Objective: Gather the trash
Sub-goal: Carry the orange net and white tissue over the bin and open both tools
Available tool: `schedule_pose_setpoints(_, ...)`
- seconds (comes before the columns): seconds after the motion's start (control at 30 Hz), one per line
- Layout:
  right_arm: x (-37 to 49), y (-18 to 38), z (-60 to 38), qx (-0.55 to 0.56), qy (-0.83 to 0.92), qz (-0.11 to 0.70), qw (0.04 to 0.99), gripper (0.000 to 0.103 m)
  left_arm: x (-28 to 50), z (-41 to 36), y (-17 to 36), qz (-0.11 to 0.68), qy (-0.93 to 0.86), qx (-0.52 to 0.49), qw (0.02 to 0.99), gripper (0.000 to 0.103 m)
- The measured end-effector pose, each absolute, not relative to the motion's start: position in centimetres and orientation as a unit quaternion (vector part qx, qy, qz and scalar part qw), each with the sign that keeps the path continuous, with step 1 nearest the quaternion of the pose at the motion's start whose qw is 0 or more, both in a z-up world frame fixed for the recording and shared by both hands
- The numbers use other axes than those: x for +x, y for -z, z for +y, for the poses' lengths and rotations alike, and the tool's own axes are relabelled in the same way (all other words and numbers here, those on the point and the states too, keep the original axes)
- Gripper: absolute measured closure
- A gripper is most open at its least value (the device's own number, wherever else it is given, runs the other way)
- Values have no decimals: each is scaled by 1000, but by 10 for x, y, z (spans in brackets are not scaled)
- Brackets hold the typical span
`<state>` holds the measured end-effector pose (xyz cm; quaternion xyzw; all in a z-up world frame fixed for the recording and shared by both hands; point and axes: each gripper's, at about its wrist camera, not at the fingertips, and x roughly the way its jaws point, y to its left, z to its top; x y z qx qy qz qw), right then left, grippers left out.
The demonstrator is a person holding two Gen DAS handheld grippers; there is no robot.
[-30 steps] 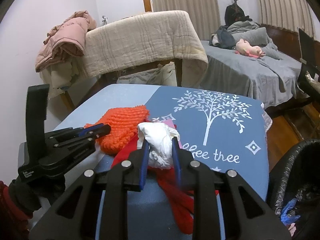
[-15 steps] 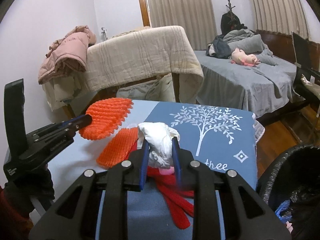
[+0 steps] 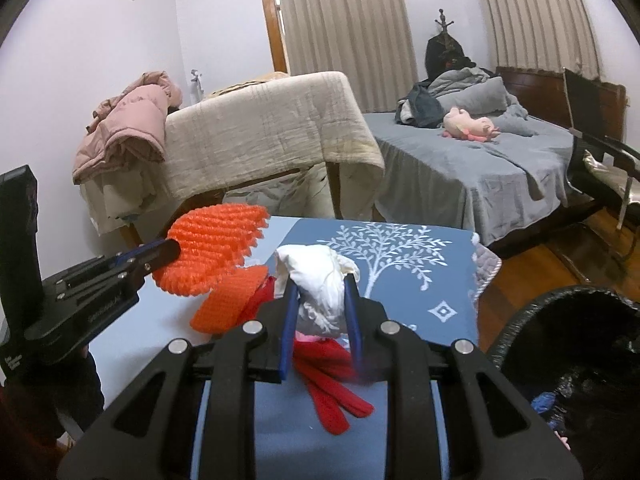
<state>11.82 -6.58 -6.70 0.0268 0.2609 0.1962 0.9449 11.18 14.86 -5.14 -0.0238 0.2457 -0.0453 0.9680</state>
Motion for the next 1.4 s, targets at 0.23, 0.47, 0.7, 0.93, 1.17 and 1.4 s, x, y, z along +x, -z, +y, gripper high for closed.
schedule_pose_setpoints(0.23,108,62,-94,37,-173,256,950,81,107,120,47,243,74,-17,967,92)
schedule_pose_setpoints(0.47,96,59,-126,39,-141,251,957,81,106,86,43,241,106,-10,965,92)
schedule_pose_setpoints(0.7,81,62,-169,44,-92,254,962,81,106,46,44,243,145,-5,959,92)
schedule_pose_setpoints(0.93,65,68,-219,54,-34,255,965,81,108,-7,49,250,199,7,948,92)
schedule_pose_setpoints(1.17,52,77,-266,65,21,257,964,81,110,-54,53,253,248,19,935,92)
schedule_pose_setpoints(1.4,38,88,-306,74,65,260,961,81,106,-97,64,261,292,30,920,92)
